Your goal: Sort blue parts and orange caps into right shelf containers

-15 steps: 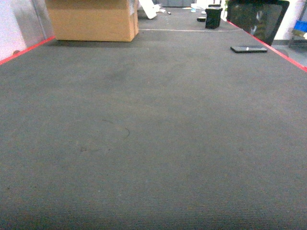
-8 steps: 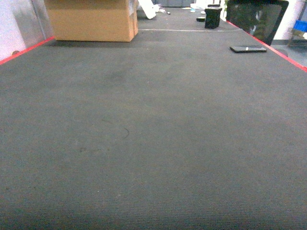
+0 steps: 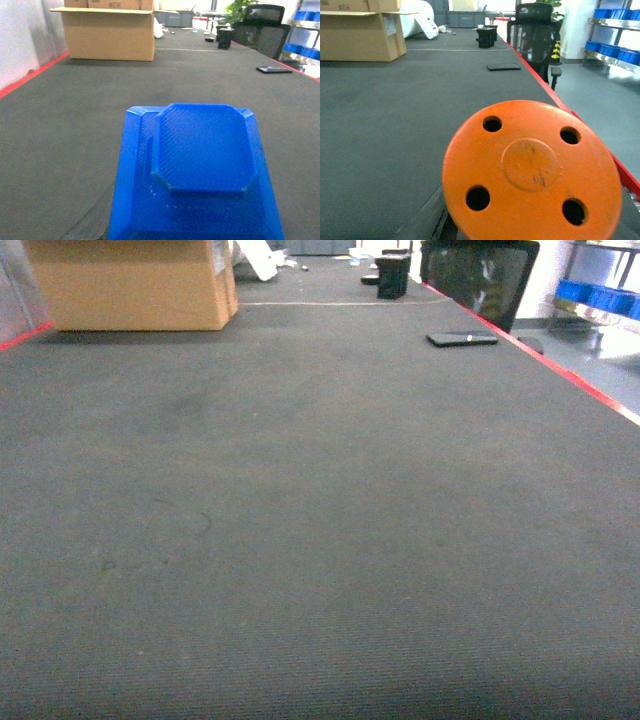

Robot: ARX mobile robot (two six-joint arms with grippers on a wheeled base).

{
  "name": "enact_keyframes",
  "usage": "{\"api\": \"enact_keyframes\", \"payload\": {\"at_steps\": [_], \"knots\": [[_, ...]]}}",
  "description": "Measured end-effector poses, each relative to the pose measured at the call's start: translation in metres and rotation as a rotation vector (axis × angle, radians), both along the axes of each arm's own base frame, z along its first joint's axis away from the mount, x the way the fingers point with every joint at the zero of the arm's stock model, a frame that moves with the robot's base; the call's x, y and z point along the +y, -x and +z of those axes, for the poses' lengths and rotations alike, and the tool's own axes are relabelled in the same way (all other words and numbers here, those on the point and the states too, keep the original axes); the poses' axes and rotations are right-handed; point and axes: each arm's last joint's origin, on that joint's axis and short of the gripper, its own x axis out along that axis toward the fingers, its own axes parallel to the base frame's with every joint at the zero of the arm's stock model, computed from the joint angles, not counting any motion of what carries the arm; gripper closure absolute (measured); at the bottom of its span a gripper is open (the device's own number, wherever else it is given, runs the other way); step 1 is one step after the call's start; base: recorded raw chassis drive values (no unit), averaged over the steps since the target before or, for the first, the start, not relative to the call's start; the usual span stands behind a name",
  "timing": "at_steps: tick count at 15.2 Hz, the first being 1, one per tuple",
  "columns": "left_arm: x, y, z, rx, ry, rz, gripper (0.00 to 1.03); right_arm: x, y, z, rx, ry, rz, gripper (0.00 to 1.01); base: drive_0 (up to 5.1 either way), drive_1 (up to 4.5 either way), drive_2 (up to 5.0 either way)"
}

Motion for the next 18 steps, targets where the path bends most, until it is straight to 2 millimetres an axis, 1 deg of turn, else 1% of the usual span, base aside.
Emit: {"api": "enact_keyframes", "payload": {"at_steps": [5, 18], "knots": [[0.0, 0.0, -0.0001, 0.0, 0.0, 0.0, 0.61, 0.0, 0.0, 0.0, 0.0, 0.0, 0.0, 0.57, -0.7, -0.72, -0.7], [0.0, 0.0, 0.0, 0.0, 0.0, 0.0, 0.61, 0.0, 0.0, 0.0, 0.0, 0.0, 0.0, 0.57, -1.6, -1.62, -1.6]]}}
